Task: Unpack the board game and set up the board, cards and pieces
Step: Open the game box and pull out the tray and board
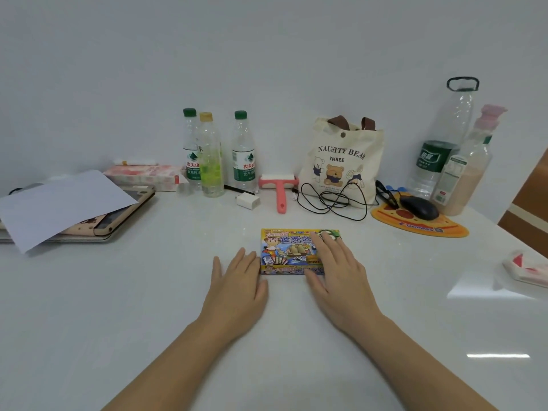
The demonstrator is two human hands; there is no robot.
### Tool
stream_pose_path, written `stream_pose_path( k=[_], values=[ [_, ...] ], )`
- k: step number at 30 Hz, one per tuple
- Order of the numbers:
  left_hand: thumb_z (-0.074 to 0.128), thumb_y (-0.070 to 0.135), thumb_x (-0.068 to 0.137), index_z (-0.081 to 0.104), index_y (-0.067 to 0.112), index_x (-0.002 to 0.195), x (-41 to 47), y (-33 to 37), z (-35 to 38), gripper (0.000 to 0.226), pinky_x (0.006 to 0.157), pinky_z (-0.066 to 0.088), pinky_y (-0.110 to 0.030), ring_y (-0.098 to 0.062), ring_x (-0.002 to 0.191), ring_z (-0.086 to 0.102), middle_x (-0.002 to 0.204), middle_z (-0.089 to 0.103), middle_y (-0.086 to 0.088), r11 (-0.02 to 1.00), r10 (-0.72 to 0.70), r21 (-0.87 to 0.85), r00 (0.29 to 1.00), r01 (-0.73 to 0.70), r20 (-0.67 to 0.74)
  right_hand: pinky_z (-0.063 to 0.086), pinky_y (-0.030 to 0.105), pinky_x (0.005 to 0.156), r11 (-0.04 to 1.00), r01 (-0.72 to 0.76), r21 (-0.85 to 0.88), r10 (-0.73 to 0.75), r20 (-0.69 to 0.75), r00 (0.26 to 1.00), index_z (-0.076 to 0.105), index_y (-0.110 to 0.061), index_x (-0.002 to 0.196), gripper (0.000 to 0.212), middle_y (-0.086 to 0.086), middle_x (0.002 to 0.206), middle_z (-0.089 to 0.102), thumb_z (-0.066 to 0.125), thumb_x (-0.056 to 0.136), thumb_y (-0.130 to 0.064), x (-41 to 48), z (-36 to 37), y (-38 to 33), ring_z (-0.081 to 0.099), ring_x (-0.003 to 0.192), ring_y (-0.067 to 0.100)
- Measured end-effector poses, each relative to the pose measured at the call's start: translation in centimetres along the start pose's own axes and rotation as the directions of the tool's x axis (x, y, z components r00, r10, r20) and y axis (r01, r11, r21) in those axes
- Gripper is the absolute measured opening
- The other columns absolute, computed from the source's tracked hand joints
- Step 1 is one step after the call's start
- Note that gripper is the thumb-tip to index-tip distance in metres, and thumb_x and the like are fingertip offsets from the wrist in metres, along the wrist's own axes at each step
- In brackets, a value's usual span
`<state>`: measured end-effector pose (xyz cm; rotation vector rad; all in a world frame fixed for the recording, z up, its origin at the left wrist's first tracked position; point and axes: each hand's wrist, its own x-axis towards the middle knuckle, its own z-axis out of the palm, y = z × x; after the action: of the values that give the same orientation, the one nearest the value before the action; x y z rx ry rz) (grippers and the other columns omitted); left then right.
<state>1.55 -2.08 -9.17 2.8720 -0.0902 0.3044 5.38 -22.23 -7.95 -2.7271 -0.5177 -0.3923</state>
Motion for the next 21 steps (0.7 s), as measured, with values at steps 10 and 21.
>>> stream_pose_path(
  k=[10, 21],
  values=[
    [0.003, 0.042, 0.082, 0.028, 0.027, 0.148, 0.0, -0.7, 0.2, 0.073, 0.117, 0.001, -0.030, -0.001, 0.143, 0.015, 0.153, 0.026, 0.017, 0.956, 0.134, -0.250, 0.987, -0.153, -0.090, 0.039, 0.049, 0.089, 0.988, 0.028, -0.154, -0.055, -0.174, 0.983, 0.049, -0.030, 0.133, 0.067, -0.002, 0.139, 0.051, 0.074, 0.071, -0.031, 0.3, 0.7, 1.0, 0.047, 0.126, 0.024],
    [0.059, 0.003, 0.087, 0.066, 0.024, 0.111, 0.0, -1.2, -0.9, 0.033, 0.089, 0.045, -0.018, 0.000, 0.103, 0.059, 0.109, 0.065, 0.017, 0.810, -0.033, -0.541, 0.903, -0.227, -0.429, 0.032, 0.042, 0.089, 0.978, 0.187, -0.097, -0.209, -0.354, 0.912, 0.058, -0.030, 0.118, 0.038, -0.012, 0.120, 0.062, 0.042, 0.084, -0.034, -0.2, 0.7, 0.4, 0.054, 0.111, 0.017]
  ],
)
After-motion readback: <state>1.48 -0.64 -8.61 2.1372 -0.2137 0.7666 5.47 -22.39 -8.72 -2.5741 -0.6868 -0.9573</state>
